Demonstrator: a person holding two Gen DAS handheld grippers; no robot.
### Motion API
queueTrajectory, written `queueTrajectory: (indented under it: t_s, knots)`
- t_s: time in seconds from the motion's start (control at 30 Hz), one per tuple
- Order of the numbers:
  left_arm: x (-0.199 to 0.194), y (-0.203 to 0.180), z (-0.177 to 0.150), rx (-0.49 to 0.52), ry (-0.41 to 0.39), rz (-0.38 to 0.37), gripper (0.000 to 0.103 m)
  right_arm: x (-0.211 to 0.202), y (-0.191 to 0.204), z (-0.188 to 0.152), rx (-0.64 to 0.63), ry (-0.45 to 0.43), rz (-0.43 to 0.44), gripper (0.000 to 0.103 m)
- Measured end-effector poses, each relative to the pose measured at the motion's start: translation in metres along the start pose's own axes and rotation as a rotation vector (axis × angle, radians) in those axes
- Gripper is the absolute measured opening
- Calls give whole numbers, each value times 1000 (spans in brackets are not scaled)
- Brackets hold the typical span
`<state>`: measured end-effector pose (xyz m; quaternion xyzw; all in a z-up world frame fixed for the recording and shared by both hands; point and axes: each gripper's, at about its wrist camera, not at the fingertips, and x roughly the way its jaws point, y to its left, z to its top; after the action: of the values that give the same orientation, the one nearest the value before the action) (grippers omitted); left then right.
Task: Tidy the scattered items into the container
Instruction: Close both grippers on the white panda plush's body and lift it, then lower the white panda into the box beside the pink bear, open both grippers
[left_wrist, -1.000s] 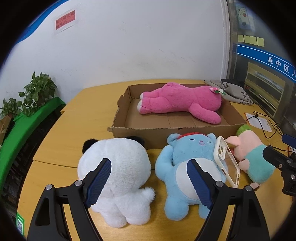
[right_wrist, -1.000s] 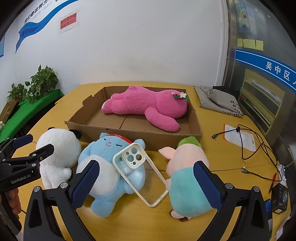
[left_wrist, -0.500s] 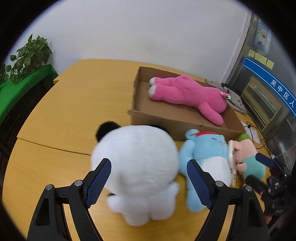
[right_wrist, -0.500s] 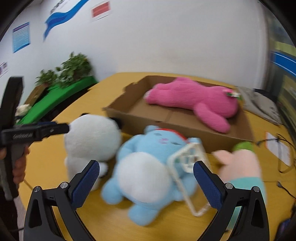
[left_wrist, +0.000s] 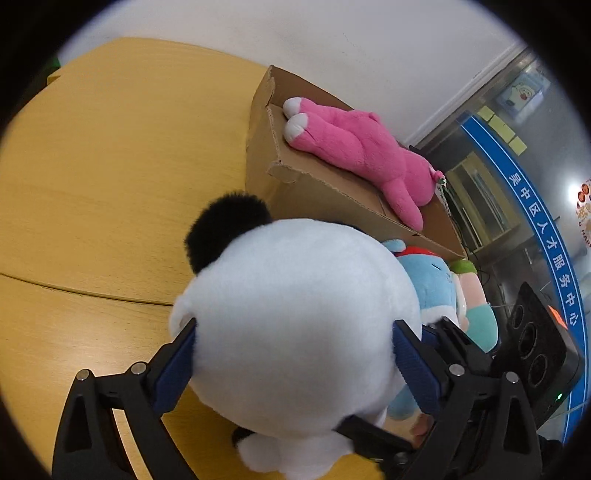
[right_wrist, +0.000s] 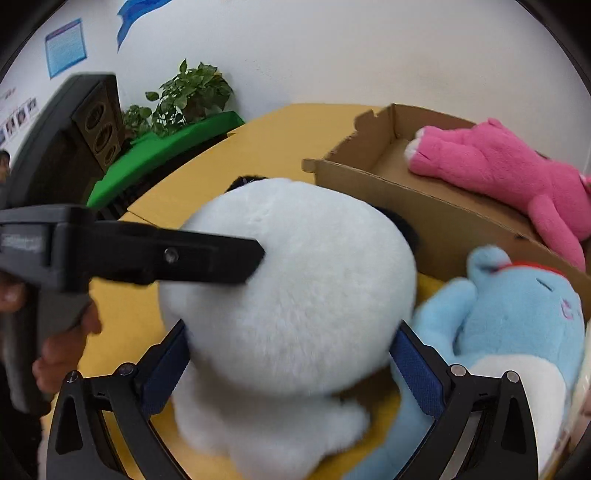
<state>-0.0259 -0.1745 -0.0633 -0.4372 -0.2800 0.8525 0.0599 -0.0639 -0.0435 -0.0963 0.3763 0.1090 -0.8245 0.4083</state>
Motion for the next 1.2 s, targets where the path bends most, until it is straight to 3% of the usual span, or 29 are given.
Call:
queueTrajectory:
  t_s: [0.07, 0.17, 0.27, 0.37, 0.57, 0.7, 0.83, 0.93, 1.1, 1.13, 1.2]
  knots:
    - [-4, 2, -2, -21, -5, -31, 83, 4, 5, -1, 1, -17, -6, 103]
    - [-13, -10, -7, 26, -17, -14, 72, -2, 3, -5, 6, -30, 21, 91]
    - [-27, -29, -10, 69, -54, 3, 69, -19, -2, -7, 51, -41, 62, 78]
    - [-42, -48, -2, 91, -91, -25, 69, -48, -3, 3, 59, -102, 51, 75]
    - [-75, -140, 53, 278, -204, -60, 69, -112, -30, 66, 90, -274, 5, 74]
    - [-57, -168, 125, 318, -221, -66, 69, -122, -62, 118, 100, -339, -51, 75]
    - [-13, -169, 180, 322, -170, -25, 69, -93, -111, 159, 194, -344, -37, 75]
    - [35, -142, 193, 284, -84, 19, 69, -49, -138, 160, 314, -284, 2, 76]
    - [114, -59, 183, 78, 72, 81, 71, 41, -148, 143, 380, -64, 11, 76]
    - [121, -51, 178, 66, 70, 74, 75, 57, -147, 137, 400, -16, 5, 76]
    - [119, -44, 172, 67, 21, 62, 80, 61, -143, 134, 404, -26, -9, 79]
